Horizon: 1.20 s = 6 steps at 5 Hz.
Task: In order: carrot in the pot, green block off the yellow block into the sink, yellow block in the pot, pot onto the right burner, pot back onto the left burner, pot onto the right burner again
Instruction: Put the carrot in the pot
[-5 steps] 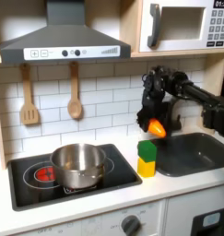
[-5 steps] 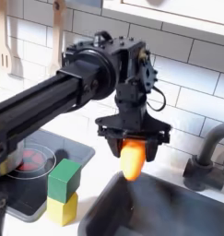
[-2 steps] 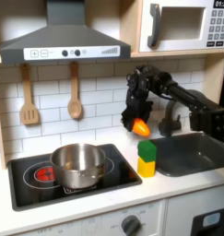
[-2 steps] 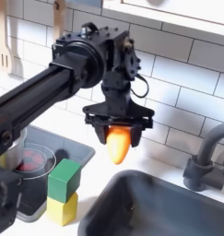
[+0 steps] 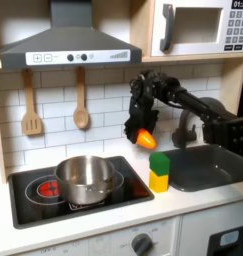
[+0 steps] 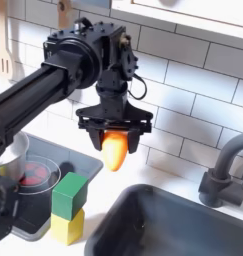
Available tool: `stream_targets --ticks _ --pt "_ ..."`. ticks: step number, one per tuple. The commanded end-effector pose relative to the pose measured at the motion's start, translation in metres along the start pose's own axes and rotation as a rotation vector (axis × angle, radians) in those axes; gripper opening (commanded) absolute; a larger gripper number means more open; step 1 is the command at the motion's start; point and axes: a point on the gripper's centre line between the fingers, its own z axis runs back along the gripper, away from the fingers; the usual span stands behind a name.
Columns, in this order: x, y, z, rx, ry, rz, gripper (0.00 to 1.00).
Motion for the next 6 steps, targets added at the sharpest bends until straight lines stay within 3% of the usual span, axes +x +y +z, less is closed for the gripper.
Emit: stream_targets --ticks 1,2,6 --pt "-0.013 0.037 0.012 0.047 0.031 0.036 0.0" --pt "-0.018 0.041 0.024 0.041 0.027 0.03 0.0" --pt "-0.029 0.071 0.034 0.076 0.052 0.049 0.0"
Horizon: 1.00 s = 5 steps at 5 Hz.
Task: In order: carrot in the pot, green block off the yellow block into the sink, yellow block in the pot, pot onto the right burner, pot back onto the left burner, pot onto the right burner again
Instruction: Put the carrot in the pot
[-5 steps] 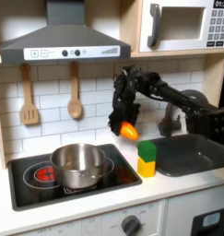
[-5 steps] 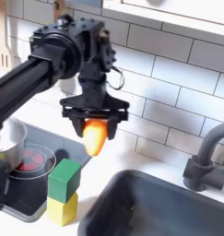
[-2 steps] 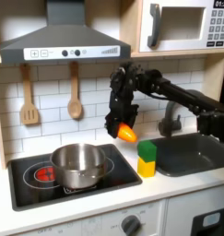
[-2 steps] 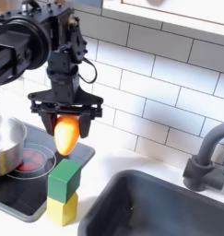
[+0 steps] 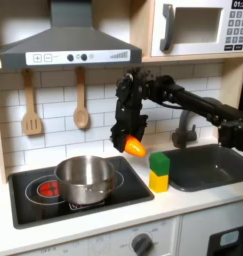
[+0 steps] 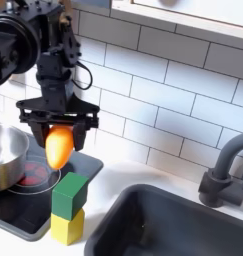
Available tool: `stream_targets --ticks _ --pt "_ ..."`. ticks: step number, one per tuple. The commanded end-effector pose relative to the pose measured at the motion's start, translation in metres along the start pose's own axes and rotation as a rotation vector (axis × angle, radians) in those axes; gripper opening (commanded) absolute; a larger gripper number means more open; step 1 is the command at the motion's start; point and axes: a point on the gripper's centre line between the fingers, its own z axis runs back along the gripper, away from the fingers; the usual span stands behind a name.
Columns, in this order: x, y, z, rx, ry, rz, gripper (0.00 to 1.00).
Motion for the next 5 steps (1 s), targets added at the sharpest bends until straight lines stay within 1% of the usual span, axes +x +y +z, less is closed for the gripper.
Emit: stream_targets --ticks 1,2,3,4,5 --pt "0.001 0.015 0.001 0.022 0.01 0.022 0.0" --pt "0.006 0.029 0.001 0.035 0.004 0.073 0.0" --pt "0.003 0.041 0.003 0.048 0.009 0.116 0.0" --pt "0.003 0.048 0.008 0.058 -0.004 0.151 0.0" --pt "-0.001 0.053 0.006 0.061 0.014 0.152 0.0"
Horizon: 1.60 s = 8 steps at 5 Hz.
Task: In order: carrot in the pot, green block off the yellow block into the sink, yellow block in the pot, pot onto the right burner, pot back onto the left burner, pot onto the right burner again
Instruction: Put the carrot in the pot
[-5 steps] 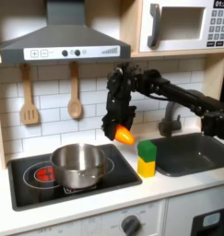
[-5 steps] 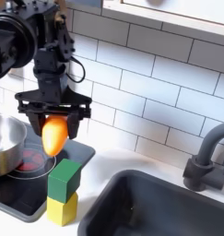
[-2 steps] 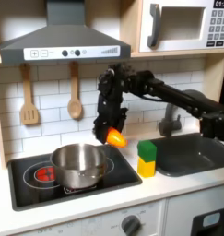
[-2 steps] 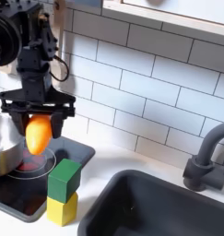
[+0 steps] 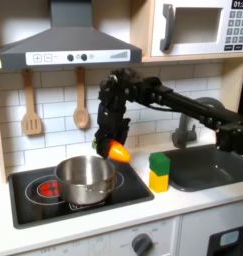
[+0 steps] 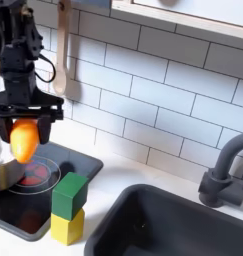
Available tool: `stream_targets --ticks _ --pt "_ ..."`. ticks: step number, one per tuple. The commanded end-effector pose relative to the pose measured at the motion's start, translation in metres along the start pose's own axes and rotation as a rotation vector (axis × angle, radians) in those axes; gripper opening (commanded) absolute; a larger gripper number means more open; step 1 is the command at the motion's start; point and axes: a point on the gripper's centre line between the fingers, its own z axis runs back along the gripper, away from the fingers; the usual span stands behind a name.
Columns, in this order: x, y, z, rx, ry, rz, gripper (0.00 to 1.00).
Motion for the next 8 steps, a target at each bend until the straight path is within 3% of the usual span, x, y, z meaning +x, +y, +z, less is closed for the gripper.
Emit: stream_targets --ticks 1,3,6,7,8 --pt "0.0 0.015 0.0 0.016 0.003 0.022 0.0" --pt "0.008 0.029 -0.011 0.057 0.006 0.043 0.0" --pt "0.008 0.045 -0.03 0.064 0.058 0.104 0.0" --pt "0.007 0.043 -0.028 0.066 0.054 0.101 0.35" --pt "0.006 0.044 -0.026 0.073 0.041 0.103 1.0"
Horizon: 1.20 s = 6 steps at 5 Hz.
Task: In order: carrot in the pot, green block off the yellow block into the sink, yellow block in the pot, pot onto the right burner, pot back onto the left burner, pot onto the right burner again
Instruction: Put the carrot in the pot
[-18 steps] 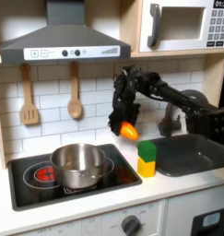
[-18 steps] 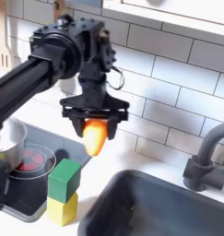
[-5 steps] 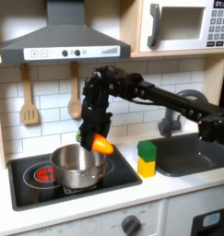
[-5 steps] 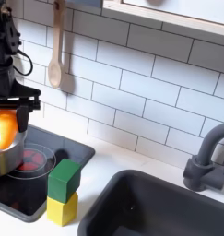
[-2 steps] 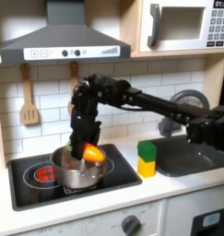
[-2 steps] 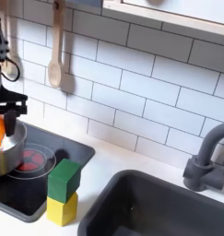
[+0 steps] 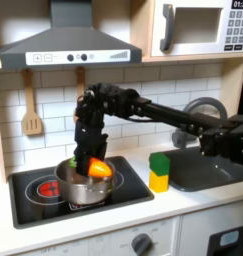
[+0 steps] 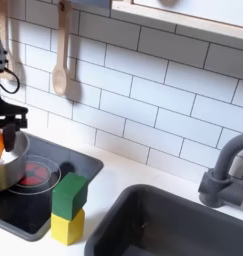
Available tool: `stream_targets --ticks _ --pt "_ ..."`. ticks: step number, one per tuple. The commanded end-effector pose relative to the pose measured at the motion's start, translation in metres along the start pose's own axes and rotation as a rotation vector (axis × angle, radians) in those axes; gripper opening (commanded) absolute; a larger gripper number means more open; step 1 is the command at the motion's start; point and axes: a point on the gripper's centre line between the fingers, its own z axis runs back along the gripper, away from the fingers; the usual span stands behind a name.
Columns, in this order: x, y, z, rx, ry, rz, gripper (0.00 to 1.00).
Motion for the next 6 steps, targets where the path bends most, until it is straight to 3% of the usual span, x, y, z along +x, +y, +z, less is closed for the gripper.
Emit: stream_targets --ticks 1,2,3,4,6 --pt "-0.004 -0.004 -0.002 0.009 -0.003 0.0 1.0" --pt "-0.003 -0.008 -0.004 0.002 -0.002 -0.002 1.0" --pt "-0.001 -0.025 0.004 -0.03 -0.022 -0.047 1.0" --pt "0.003 -0.029 0.011 0.002 -0.033 -0.091 1.0" --pt "0.011 -0.043 0.043 -0.029 -0.079 -0.135 1.0"
